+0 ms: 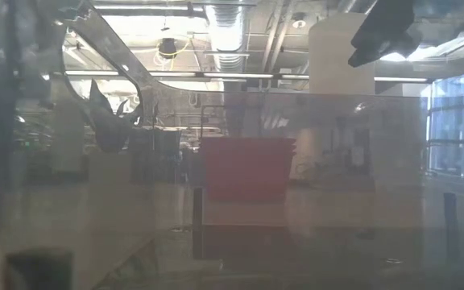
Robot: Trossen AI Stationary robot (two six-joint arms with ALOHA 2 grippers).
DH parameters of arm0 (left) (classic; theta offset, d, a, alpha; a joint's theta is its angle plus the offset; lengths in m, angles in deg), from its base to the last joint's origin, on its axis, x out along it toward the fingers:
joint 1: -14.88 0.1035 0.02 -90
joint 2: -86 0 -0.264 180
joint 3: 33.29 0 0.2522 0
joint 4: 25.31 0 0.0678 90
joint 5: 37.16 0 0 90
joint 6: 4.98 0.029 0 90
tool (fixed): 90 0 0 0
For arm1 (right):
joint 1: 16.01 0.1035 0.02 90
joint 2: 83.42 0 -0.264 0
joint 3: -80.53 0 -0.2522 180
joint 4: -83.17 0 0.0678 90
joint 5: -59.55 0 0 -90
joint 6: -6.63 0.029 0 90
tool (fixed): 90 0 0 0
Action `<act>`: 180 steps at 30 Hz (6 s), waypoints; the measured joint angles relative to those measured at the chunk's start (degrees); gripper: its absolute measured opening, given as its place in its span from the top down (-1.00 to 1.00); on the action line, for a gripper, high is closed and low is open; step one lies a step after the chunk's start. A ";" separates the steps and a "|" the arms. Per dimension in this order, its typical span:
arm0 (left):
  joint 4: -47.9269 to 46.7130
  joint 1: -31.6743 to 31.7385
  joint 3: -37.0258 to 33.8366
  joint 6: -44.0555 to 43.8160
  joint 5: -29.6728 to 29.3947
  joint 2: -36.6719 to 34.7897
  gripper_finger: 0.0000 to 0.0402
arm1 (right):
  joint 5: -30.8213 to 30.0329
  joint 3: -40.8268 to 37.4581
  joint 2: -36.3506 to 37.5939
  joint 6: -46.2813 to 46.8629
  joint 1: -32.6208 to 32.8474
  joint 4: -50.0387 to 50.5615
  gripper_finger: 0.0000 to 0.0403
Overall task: Stack baskets by color
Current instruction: Stack the bottom left black bin on top of the top black bin, then stack the bottom black bin on top of the top black bin
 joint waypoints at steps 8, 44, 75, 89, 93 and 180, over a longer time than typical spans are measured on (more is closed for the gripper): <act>-18.20 5.57 20.65 13.22 -12.33 0.00 1.00 | -0.80 0.00 0.00 0.44 1.98 1.13 -0.02; -14.63 73.10 74.37 82.01 11.49 37.31 1.00 | 0.16 0.04 -0.02 -2.35 -8.59 6.90 0.17; -14.47 74.03 73.71 73.27 5.03 43.03 1.00 | 8.93 0.04 -0.02 -12.31 -16.56 6.74 0.17; -17.55 73.36 73.71 65.68 -1.46 43.01 1.00 | 12.26 0.02 -0.02 -14.02 -17.11 6.98 0.17; -19.60 73.36 73.71 64.48 -3.64 43.01 1.00 | 12.35 0.02 -0.02 -14.16 -17.09 7.00 0.17; -34.95 63.93 77.27 57.59 14.98 37.79 0.24 | 20.04 0.47 0.74 -9.93 -3.33 -7.02 0.16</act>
